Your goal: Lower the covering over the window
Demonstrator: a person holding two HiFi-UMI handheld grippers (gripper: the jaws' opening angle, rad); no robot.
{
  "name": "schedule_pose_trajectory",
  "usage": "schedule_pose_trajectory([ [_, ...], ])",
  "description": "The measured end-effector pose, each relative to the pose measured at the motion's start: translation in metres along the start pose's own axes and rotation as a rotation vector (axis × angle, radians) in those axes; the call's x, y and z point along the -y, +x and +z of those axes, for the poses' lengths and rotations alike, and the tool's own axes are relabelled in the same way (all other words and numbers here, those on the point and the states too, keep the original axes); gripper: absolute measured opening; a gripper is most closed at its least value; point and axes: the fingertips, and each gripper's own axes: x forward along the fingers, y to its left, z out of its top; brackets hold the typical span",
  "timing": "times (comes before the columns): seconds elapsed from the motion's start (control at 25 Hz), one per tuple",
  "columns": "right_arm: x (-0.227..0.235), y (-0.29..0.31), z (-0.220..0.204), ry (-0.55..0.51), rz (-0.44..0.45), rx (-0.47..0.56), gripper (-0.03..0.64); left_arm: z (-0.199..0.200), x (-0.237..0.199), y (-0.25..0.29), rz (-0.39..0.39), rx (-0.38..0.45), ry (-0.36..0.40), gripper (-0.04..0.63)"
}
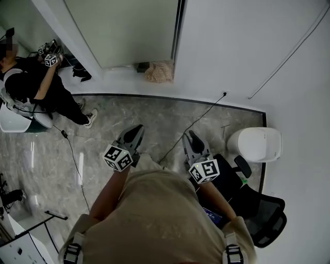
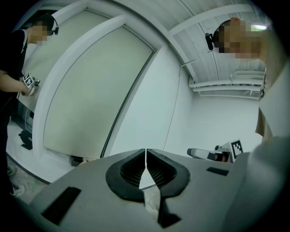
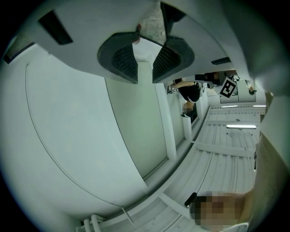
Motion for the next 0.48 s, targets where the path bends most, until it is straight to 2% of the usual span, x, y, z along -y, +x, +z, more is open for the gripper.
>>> schedule_pose_trajectory([
  [0.28,-0.003,0.012,-0.006,-0.055,0.017,-0.024,0.087,-0.001,-0.015,0.001,0.014,-0.011,-0.009,0.023],
  [0.48,-0.011,0.041,-0.011,-0.062,0.005,-0.058,0.087,0.004,-0.048,0.005,0.012,-0.035,-0.038,0.023],
])
